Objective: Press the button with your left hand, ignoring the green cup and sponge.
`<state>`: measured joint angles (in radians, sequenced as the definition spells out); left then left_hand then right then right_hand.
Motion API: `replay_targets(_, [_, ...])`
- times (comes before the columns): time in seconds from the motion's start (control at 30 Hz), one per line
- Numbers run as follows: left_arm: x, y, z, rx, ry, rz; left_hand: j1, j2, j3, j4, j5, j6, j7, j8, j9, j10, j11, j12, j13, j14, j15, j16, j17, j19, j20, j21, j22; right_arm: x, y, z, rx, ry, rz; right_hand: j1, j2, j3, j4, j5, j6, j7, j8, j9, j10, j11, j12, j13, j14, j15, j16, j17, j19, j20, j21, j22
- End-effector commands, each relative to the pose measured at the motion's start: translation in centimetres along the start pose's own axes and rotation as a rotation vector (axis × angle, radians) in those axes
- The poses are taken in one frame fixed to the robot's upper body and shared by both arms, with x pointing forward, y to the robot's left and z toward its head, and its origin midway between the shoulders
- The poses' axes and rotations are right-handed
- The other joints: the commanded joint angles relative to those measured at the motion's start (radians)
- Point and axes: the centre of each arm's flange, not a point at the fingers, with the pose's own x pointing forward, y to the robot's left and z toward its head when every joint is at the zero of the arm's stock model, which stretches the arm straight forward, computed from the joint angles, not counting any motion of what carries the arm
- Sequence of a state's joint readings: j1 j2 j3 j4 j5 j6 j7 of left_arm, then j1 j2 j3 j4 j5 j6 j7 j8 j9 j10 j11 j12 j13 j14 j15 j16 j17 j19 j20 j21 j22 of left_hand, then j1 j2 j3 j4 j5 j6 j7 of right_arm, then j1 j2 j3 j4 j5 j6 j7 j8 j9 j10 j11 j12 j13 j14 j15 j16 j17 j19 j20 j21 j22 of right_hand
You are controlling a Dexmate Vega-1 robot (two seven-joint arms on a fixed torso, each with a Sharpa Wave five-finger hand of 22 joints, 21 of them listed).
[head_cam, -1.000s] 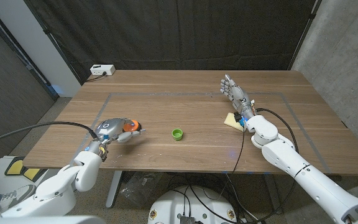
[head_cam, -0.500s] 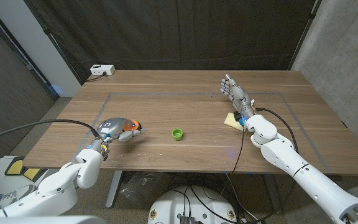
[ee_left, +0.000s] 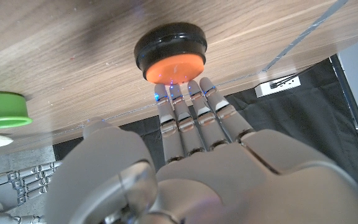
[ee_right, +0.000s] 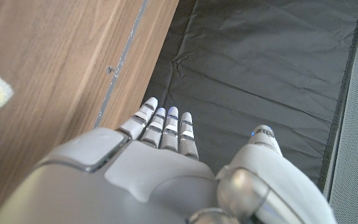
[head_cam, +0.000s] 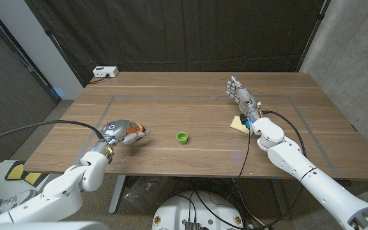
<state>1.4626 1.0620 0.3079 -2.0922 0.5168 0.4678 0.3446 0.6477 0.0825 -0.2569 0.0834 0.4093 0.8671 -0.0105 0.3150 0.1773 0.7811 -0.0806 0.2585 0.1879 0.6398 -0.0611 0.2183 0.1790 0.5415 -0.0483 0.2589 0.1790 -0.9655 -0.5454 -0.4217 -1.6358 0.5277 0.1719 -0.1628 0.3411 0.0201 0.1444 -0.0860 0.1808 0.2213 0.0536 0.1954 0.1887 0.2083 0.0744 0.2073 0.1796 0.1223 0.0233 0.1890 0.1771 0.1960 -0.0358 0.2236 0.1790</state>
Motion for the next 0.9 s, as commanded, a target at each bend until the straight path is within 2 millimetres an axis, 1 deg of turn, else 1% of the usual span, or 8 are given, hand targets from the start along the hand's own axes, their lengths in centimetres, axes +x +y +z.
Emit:
replay_targets(0.03, [-0.5, -2.1, -0.1, -0.026, 0.033, -0.063, 0.017, 0.008, -0.002, -0.004, -0.008, 0.062, 0.020, 0.013, 0.005, 0.027, 0.001, 0.000, 0.003, 0.022, -0.067, 0.002, 0.004, 0.013, -0.026, -0.004, 0.004, 0.2, 0.1, 0.3, -0.007, 0.004, 0.009, -0.001, 0.005, 0.000, 0.000, 0.002, 0.002, 0.000, 0.001, 0.001, 0.009, -0.003, 0.003, 0.004, 0.005, 0.001, -0.003, 0.003, 0.007, -0.015, -0.003, 0.005])
replay_targets(0.17, [-0.6, -2.3, -0.1, -0.032, 0.036, -0.069, 0.023, 0.013, -0.003, -0.005, -0.014, 0.103, 0.034, 0.021, 0.005, 0.028, 0.002, -0.007, 0.003, 0.024, -0.067, -0.002, 0.004, 0.017, -0.026, -0.006, 0.004, 0.3, 0.2, 0.3, -0.009, 0.005, 0.014, -0.001, 0.005, 0.000, 0.000, 0.002, 0.001, 0.000, 0.000, 0.001, 0.009, -0.002, 0.003, 0.004, 0.005, 0.000, -0.003, 0.003, 0.008, -0.015, -0.004, 0.005])
replay_targets(0.23, [-0.6, -2.3, 0.0, -0.032, 0.036, -0.071, 0.024, 0.013, -0.003, -0.005, -0.015, 0.102, 0.036, 0.019, 0.005, 0.026, 0.002, -0.008, 0.003, 0.025, -0.067, -0.003, 0.004, 0.018, -0.026, -0.006, 0.004, 0.3, 0.2, 0.3, -0.011, 0.006, 0.017, -0.002, 0.005, 0.000, 0.000, 0.001, 0.001, 0.000, 0.000, 0.001, 0.008, -0.001, 0.003, 0.004, 0.006, 0.000, -0.003, 0.003, 0.008, -0.015, -0.004, 0.005])
replay_targets(0.57, [-0.6, -2.0, 0.1, -0.028, 0.029, -0.062, 0.029, 0.016, -0.004, -0.005, -0.019, 0.107, 0.035, 0.015, 0.005, 0.029, -0.001, -0.012, 0.003, 0.030, -0.068, -0.004, 0.004, 0.023, -0.027, -0.007, 0.004, 0.0, 0.1, 0.4, -0.011, -0.002, 0.012, -0.002, 0.006, 0.000, -0.001, 0.001, 0.001, 0.000, 0.000, 0.001, 0.008, -0.002, 0.003, 0.004, 0.005, 0.000, -0.004, 0.003, 0.008, -0.014, -0.005, 0.005])
replay_targets(0.9, [-0.5, -0.7, 0.1, -0.041, 0.014, -0.011, 0.034, 0.020, -0.004, -0.005, -0.023, 0.101, 0.031, 0.007, 0.005, 0.028, -0.004, -0.017, 0.003, 0.031, -0.066, -0.007, 0.004, 0.025, -0.028, -0.008, 0.005, -0.3, -0.1, 0.8, -0.012, -0.018, 0.001, -0.002, 0.006, -0.001, -0.003, 0.002, 0.002, 0.000, 0.000, 0.001, 0.009, 0.001, 0.003, 0.004, 0.006, 0.001, -0.003, 0.003, 0.009, -0.014, -0.007, 0.005])
